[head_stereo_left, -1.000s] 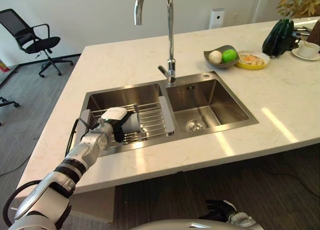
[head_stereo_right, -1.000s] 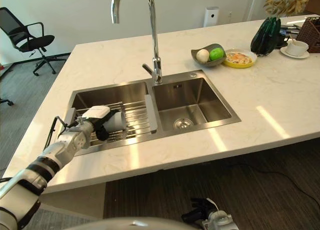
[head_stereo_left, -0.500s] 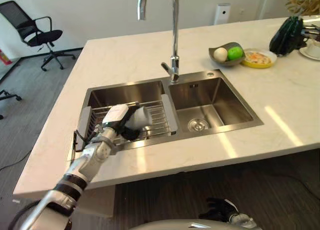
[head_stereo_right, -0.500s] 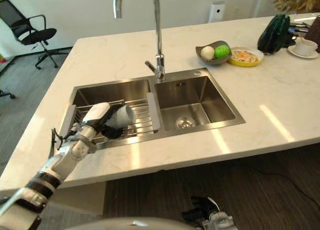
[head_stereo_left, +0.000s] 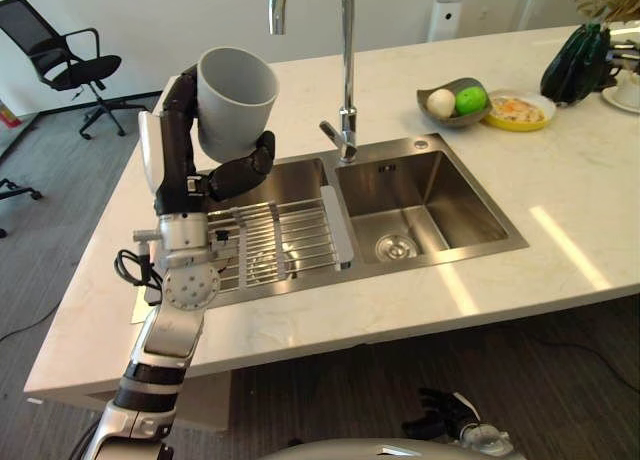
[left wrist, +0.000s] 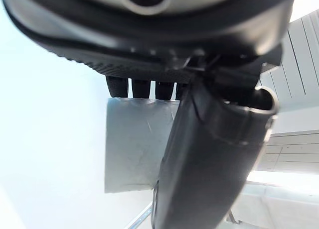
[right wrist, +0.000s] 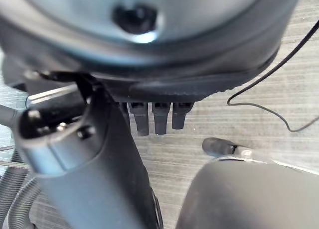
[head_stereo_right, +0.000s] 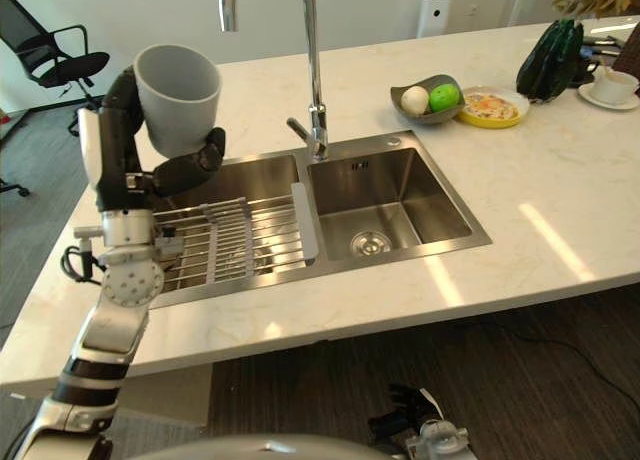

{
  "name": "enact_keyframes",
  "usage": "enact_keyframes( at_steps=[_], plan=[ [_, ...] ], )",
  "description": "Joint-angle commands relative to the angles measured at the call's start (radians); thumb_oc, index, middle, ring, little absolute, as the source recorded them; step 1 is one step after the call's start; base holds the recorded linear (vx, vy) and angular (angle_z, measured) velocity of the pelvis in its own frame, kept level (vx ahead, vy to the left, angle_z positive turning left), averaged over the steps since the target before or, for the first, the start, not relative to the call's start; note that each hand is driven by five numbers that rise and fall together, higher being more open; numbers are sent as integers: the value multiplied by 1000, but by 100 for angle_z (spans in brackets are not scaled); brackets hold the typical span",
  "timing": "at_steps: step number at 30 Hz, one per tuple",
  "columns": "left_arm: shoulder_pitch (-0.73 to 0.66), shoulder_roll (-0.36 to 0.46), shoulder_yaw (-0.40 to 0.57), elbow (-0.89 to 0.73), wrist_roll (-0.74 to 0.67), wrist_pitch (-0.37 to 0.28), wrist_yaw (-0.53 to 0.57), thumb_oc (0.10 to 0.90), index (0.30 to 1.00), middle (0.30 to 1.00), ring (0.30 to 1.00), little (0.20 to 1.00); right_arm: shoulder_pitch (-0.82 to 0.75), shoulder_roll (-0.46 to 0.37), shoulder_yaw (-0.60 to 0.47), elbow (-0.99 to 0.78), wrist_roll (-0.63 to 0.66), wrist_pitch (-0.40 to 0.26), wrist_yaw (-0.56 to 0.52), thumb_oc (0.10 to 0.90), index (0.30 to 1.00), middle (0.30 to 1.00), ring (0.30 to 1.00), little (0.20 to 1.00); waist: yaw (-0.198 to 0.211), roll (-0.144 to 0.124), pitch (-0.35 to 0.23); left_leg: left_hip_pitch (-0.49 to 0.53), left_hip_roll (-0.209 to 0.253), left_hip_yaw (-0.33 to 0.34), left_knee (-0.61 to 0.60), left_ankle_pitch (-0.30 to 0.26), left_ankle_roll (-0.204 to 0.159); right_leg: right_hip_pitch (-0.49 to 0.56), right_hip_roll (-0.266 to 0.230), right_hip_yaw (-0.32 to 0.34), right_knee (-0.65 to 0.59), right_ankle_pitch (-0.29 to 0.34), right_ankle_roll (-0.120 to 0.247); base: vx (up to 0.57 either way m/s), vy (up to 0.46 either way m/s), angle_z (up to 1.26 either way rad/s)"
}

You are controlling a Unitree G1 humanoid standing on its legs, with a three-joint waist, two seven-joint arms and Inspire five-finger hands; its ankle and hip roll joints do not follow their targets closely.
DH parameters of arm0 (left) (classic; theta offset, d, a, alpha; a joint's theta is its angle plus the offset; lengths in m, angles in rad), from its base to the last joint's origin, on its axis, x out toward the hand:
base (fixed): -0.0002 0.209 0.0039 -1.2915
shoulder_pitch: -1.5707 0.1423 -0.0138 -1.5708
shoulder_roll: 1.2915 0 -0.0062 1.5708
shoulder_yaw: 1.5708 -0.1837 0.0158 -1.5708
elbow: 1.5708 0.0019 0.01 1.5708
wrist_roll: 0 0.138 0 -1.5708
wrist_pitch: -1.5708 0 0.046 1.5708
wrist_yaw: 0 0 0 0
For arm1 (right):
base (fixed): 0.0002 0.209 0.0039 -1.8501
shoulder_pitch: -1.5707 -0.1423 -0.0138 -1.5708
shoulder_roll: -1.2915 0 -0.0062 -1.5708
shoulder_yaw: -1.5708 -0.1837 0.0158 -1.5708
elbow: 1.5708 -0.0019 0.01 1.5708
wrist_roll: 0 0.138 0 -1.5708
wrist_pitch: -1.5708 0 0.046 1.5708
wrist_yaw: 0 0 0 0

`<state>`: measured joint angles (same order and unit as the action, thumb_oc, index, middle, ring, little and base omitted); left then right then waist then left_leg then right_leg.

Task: Place the dishes in the dishwasher.

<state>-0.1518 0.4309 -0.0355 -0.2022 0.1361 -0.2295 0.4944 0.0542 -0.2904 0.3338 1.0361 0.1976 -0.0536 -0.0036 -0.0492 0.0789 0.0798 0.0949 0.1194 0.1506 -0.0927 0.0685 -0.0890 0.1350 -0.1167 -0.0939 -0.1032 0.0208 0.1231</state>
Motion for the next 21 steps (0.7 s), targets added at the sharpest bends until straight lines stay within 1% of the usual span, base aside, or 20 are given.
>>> enact_keyframes(
  at_steps=[1, 2, 3, 4, 5, 6, 7, 8, 9, 10, 11, 12, 14, 15, 16, 17, 18, 19, 20, 21],
  plan=[
    [-31, 42, 121, -29, -67, -81, 12, 400, 300, 300, 300, 300, -95, 24, 35, 2, -1, -39, 21, 800, 900, 900, 900, 900, 90, -50, 55, -54, 95, -87, 136, 61, -119, 14, -25, -29, 16, -41, 10, -88, -170, 7],
    [-6, 40, 128, -46, -67, -82, 1, 400, 300, 300, 300, 300, -107, 19, 37, 6, 0, -38, 22, 800, 900, 900, 900, 900, 107, -44, 57, -78, 95, -112, 138, 100, -133, 12, -17, -44, 16, -43, 6, -46, -115, 20],
    [-4, 39, 129, -49, -68, -81, 0, 400, 300, 300, 300, 300, -107, 19, 37, 6, 0, -38, 23, 800, 900, 900, 900, 900, 103, -44, 54, -76, 95, -116, 136, 93, -135, 15, -17, -49, 16, -52, 7, -98, -80, 62],
    [40, 39, 133, -61, -51, -81, -4, 400, 300, 300, 300, 300, -121, 8, 56, -7, -17, -38, 30, 800, 900, 900, 900, 900, 146, -29, 69, -121, 98, -159, 100, 184, -167, 12, -12, -94, 16, -59, 3, -73, -55, 57],
    [40, 39, 133, -61, -51, -81, -4, 400, 300, 300, 300, 300, -121, 8, 56, -7, -17, -38, 30, 800, 900, 900, 900, 900, 146, -29, 69, -121, 98, -159, 100, 184, -167, 12, -12, -94, 16, -59, 3, -218, -80, 73],
    [63, 37, 138, -64, -46, -77, -2, 400, 300, 300, 300, 300, -130, 1, 70, -19, -38, -38, 37, 800, 900, 900, 900, 900, 155, -23, 68, -155, 94, -164, 60, 228, -171, -7, -20, -146, 16, -61, 6, -114, -31, 29],
    [63, 37, 138, -64, -46, -77, -2, 400, 300, 300, 300, 300, -130, 1, 70, -19, -38, -38, 37, 800, 900, 900, 900, 900, 155, -23, 68, -155, 94, -164, 60, 228, -171, -7, -20, -146, 16, -61, 6, -280, -164, 75],
    [94, 38, 144, -97, -52, -78, -15, 400, 300, 300, 300, 300, -130, -20, 69, -37, -53, -44, 34, 800, 900, 900, 900, 900, 170, -20, 64, -203, 81, -161, 5, 207, -163, -39, -18, -199, 16, -67, 3, -377, -244, 219],
    [108, 38, 146, -119, -39, -87, -13, 400, 300, 300, 300, 300, -150, -32, 44, -36, -36, -51, 17, 800, 900, 900, 900, 900, 174, -26, 62, -196, 71, -174, 14, 191, -153, -69, -18, -235, 16, -58, 1, -377, -244, 219],
    [108, 38, 146, -119, -39, -87, -13, 400, 300, 300, 300, 300, -150, -32, 44, -36, -36, -51, 17, 800, 900, 900, 900, 900, 174, -26, 62, -196, 71, -174, 14, 191, -153, -69, -18, -235, 16, -58, 1, -396, -200, 253],
    [114, 34, 149, -139, -42, -82, -19, 400, 300, 300, 300, 300, -153, -34, 17, -30, -7, -54, 5, 800, 900, 900, 900, 900, 159, -34, 57, -179, 71, -135, 106, 143, -122, -89, -19, -273, 16, -42, -12, -390, -262, 128],
    [106, 30, 133, -176, -51, -91, -28, 400, 300, 300, 300, 300, -148, -29, -23, -11, 39, -61, -11, 800, 900, 900, 900, 900, 137, -62, 43, -123, 73, -59, 229, 20, -90, -99, -27, -338, 16, -40, -28, -460, -284, 159],
    [80, 37, 120, -200, -52, -97, -46, 400, 300, 300, 300, 300, -146, -20, -41, 18, 70, -64, -17, 800, 900, 900, 900, 900, 125, -74, 29, -20, 74, -22, 276, -62, -95, -97, -35, -402, 16, -25, -31, -214, -113, 195],
    [62, 46, 117, -218, -49, -103, -52, 400, 300, 300, 300, 300, -142, -15, -45, 23, 79, -63, -16, 800, 900, 900, 900, 900, 121, -72, 19, 39, 89, -21, 296, -82, -110, -92, -35, -423, 16, -29, -28, -147, 44, 244],
    [41, 51, 105, -231, -53, -107, -62, 400, 300, 300, 300, 300, -135, -10, -46, 24, 81, -64, -13, 800, 900, 900, 900, 900, 109, -72, 18, 83, 107, -7, 298, -89, -117, -83, -41, -469, 16, -18, -30, -114, 56, 168],
    [41, 51, 105, -231, -53, -107, -62, 400, 300, 300, 300, 300, -135, -10, -46, 24, 81, -64, -13, 800, 900, 900, 900, 900, 109, -72, 18, 83, 107, -7, 298, -89, -117, -83, -41, -469, 16, -18, -30, -182, 100, 79],
    [16, 54, 90, -243, -54, -110, -66, 400, 300, 300, 300, 300, -125, -5, -40, 20, 78, -62, -11, 800, 900, 900, 900, 900, 94, -75, 11, 117, 122, 23, 276, -93, -122, -86, -56, -507, 16, -4, -29, -332, 273, 126],
    [-37, 51, 60, -268, -56, -112, -66, 400, 300, 300, 300, 300, -100, 3, -36, 5, 71, -63, -9, 800, 900, 900, 900, 900, 61, -85, -5, 147, 185, 161, 224, -66, -133, -92, -99, -600, 24, 24, -22, -332, 273, 126],
    [-37, 51, 60, -268, -56, -112, -66, 400, 300, 300, 300, 300, -100, 3, -36, 5, 71, -63, -9, 800, 900, 900, 900, 900, 61, -85, -5, 147, 185, 161, 224, -66, -133, -92, -99, -600, 24, 24, -22, -430, 414, 201],
    [-76, 51, 41, -308, -45, -107, -67, 400, 300, 300, 300, 300, -69, 12, -50, -9, 70, -63, -23, 800, 900, 900, 900, 900, 45, -87, -12, 144, 212, 279, 130, -62, -134, -88, -148, -677, 31, 67, 1, -255, 365, 213]
  ],
)
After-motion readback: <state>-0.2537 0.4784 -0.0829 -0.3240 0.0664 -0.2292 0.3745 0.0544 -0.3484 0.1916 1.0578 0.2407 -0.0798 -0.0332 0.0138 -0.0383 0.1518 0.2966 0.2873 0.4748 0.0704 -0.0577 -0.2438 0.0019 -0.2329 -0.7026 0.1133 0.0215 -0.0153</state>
